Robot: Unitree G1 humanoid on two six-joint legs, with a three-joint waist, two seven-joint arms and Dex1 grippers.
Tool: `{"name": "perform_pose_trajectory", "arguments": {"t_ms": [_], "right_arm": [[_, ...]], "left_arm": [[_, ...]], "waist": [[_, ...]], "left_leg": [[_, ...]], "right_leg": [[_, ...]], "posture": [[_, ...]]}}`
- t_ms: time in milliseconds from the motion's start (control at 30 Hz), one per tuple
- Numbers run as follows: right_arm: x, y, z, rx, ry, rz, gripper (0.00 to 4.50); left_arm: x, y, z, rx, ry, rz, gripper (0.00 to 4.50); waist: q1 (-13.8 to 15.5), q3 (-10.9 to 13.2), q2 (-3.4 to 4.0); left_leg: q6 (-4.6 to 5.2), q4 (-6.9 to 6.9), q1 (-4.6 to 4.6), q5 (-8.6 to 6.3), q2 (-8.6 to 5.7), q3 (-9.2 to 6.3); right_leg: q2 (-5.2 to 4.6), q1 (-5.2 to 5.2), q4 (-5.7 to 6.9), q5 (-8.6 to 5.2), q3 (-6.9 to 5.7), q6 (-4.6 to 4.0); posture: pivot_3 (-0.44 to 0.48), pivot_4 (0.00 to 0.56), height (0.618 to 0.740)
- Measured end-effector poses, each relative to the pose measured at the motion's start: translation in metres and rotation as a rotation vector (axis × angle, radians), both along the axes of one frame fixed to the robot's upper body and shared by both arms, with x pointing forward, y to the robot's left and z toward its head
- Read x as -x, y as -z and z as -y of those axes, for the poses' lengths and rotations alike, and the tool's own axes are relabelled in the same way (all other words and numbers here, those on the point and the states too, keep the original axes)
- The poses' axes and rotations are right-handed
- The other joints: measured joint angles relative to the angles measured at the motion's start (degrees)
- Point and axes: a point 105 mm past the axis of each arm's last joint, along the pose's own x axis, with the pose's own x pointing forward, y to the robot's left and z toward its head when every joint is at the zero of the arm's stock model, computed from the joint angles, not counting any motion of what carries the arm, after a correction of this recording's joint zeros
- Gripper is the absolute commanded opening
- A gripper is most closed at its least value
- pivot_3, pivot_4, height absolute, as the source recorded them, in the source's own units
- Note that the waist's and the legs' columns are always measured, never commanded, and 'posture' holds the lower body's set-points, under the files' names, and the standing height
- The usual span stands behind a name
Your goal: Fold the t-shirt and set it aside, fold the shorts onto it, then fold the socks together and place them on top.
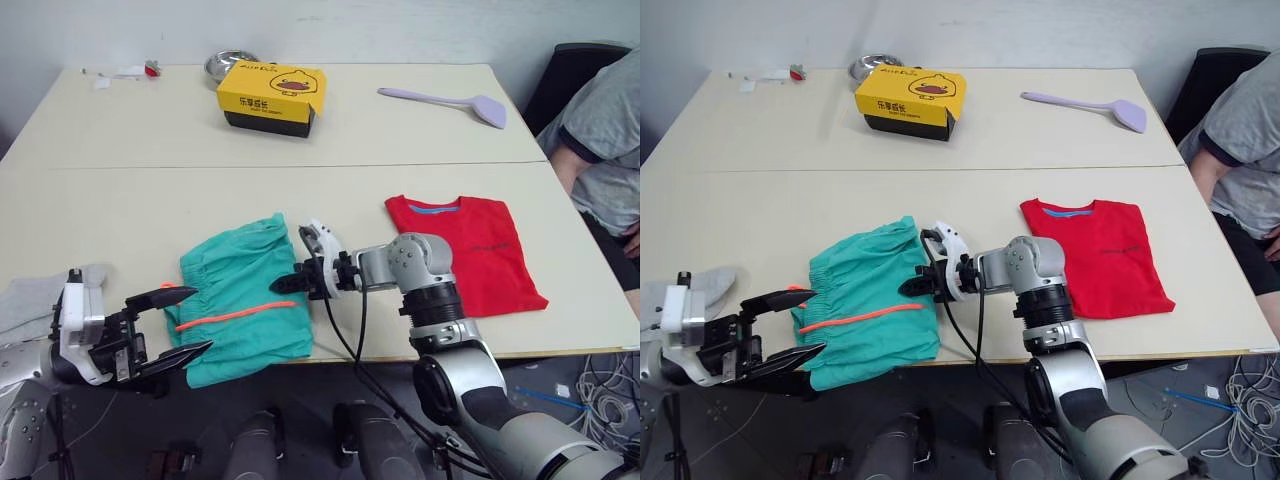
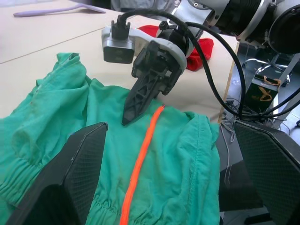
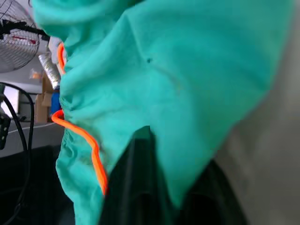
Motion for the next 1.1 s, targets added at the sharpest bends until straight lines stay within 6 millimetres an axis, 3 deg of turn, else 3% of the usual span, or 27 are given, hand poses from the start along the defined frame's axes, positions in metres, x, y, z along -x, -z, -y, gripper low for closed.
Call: {"name": "perform_pose_trajectory", "arguments": {"t_ms": [300, 500, 567, 800, 1100], "right_arm": [[-0.011, -0.061, 0.063, -0.109, 0.071, 0.094, 0.03], [0.002, -0.087, 0.132, -0.014, 0.097, 0.219, 0.03], [0.006, -0.094, 0.145, 0.013, 0.107, 0.244, 0.03], [0.015, -0.109, 0.187, 0.100, 0.162, 0.254, 0.03], [0.001, -0.105, 0.262, 0.265, 0.365, 0.275, 0.03]], "left_arm": [[-0.013, 0.000, 0.014, 0.056, 0.019, 0.022, 4.50], [-0.022, 0.007, 0.020, 0.074, 0.039, 0.014, 4.50], [-0.025, 0.008, 0.021, 0.083, 0.043, 0.016, 4.50], [-0.034, 0.010, 0.027, 0.074, 0.086, 0.021, 4.50], [-0.040, 0.007, 0.033, 0.079, 0.121, 0.032, 4.50]], "waist": [[0.2, 0.0, 0.01], [0.8, 0.0, 0.06], [0.8, 0.0, 0.06], [1.6, 0.1, 0.07], [1.9, 0.1, 0.13]], "left_leg": [[0.05, -0.02, -0.03, 0.00, -0.01, 0.01], [0.12, 0.00, -0.05, -0.02, -0.02, 0.09], [0.13, 0.01, -0.03, -0.01, 0.01, 0.13], [0.13, 0.03, -0.05, -0.01, 0.01, 0.14], [0.22, 0.01, -0.05, -0.08, 0.01, 0.29]], "right_leg": [[0.02, 0.00, -0.06, 0.01, -0.02, 0.02], [0.06, 0.00, -0.15, 0.03, 0.02, 0.09], [0.10, 0.00, -0.14, 0.04, 0.07, 0.10], [0.11, -0.01, -0.22, 0.07, 0.09, 0.16], [0.12, -0.02, -0.38, 0.11, 0.23, 0.22]], "posture": [[0.000, 0.150, 0.740], [0.000, 0.150, 0.740], [0.000, 0.150, 0.740], [0.000, 0.150, 0.740], [0.000, 0.150, 0.740]]}}
